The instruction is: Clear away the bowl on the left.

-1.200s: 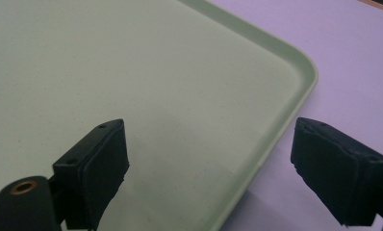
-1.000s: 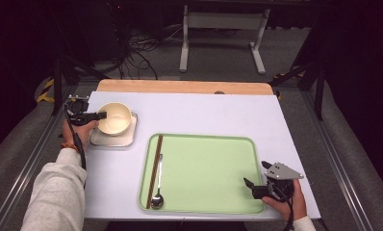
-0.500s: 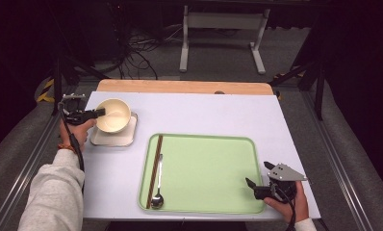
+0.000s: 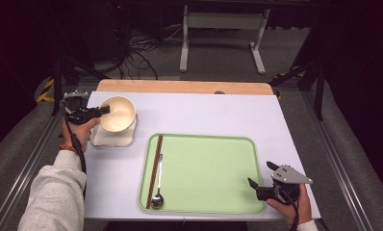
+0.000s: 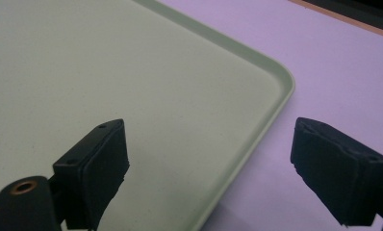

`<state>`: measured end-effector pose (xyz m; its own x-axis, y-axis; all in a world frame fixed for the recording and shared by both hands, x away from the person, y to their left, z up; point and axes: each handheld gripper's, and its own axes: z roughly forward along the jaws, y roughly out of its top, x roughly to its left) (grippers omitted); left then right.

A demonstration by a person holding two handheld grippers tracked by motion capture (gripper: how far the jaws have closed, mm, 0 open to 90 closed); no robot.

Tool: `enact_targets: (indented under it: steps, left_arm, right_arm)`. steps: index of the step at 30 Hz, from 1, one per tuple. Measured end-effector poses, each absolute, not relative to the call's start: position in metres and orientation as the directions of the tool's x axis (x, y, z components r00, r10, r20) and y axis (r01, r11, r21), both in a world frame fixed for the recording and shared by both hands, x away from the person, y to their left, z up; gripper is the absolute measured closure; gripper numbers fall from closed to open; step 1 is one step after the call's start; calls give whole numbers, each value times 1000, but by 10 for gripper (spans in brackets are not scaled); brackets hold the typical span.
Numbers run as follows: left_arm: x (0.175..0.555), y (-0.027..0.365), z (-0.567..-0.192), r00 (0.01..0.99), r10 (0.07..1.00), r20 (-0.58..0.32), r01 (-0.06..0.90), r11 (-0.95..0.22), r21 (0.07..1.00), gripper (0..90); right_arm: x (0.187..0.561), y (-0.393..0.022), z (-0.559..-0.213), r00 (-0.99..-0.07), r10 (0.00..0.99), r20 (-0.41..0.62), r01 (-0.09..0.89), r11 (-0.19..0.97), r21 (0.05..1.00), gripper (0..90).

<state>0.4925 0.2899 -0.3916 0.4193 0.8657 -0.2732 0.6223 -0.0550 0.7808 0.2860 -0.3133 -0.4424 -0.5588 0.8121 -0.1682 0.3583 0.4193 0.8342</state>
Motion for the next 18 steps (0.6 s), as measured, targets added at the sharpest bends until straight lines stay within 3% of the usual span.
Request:
enact_targets:
  steps: [18]
  left_arm:
    - [487,215,-384,575,769,-277,578,-143,803,815]
  right_arm:
    - [283,-316,-442,-551,816,-174,353,417,838,137]
